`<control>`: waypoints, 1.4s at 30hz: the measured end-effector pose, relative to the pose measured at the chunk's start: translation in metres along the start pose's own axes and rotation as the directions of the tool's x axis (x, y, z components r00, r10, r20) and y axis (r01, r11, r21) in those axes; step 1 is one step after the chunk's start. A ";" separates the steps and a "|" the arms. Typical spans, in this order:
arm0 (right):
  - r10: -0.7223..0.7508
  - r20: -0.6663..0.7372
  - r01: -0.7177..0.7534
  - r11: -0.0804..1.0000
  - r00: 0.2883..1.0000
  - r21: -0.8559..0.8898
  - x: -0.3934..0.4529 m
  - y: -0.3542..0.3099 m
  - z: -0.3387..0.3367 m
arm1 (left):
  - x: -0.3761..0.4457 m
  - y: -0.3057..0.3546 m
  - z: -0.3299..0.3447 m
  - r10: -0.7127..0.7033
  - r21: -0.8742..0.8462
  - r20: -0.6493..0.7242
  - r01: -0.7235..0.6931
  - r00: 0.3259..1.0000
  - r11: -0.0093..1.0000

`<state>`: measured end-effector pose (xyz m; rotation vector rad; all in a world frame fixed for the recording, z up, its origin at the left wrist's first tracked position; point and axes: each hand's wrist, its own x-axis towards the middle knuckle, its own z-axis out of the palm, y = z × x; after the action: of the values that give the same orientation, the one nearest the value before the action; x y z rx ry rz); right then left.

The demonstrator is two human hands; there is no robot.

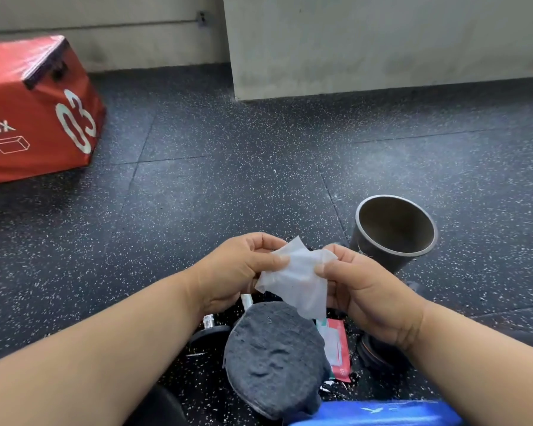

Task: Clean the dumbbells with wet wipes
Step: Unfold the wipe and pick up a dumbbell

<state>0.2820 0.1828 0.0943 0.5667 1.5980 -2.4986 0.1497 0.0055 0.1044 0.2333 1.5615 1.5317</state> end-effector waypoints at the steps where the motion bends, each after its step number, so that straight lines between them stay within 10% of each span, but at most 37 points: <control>1: 0.006 -0.022 -0.005 1.000 1.000 0.021 0.002 0.000 0.000 | 0.001 0.000 -0.001 0.008 -0.014 -0.014 -0.008 1.000 1.000; 10: 0.042 -0.130 -0.032 0.996 0.991 0.080 0.006 0.011 -0.003 | 0.010 -0.004 0.002 0.053 -0.030 -0.031 -0.054 0.998 0.998; 15: -0.043 -0.339 0.028 0.998 0.940 -0.051 0.007 0.016 0.002 | 0.011 -0.013 0.004 0.226 0.318 -0.143 -0.172 0.964 0.932; 28: 0.025 -0.171 0.017 0.970 0.985 0.243 0.001 0.007 0.020 | -0.007 -0.026 0.028 0.642 0.845 0.102 -0.407 0.760 0.347; 37: 0.085 0.025 -0.087 0.987 0.996 0.133 -0.018 -0.016 0.029 | -0.005 -0.026 0.030 0.469 0.518 -0.079 -0.366 0.880 0.773; 42: -0.042 -0.295 -0.027 0.973 0.955 -0.228 -0.017 -0.018 0.023 | -0.003 -0.020 0.025 0.300 0.200 -0.101 -0.276 0.949 0.940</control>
<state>0.2865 0.1688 0.1241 0.9406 1.9616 -2.2700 0.1774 0.0171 0.0927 0.4950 1.8384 1.6528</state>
